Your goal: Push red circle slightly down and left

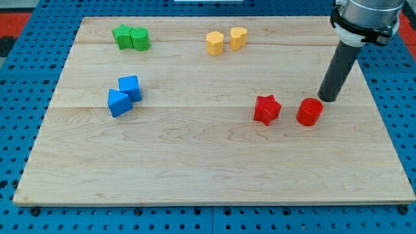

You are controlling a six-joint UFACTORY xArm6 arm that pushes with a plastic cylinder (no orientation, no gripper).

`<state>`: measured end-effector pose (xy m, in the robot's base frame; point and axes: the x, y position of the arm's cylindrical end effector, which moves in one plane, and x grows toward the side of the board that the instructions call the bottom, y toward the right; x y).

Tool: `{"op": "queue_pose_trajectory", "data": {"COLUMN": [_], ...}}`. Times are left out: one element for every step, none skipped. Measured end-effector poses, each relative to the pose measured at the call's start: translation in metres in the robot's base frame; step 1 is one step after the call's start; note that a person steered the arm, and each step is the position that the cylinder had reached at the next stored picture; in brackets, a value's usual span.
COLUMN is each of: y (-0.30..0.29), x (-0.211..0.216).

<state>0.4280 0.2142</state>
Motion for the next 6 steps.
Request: {"op": "queue_pose_trajectory", "data": {"y": [0.001, 0.000, -0.003, -0.040, -0.087, -0.112], "x": [0.011, 0.019, 0.019, 0.019, 0.019, 0.019]}}
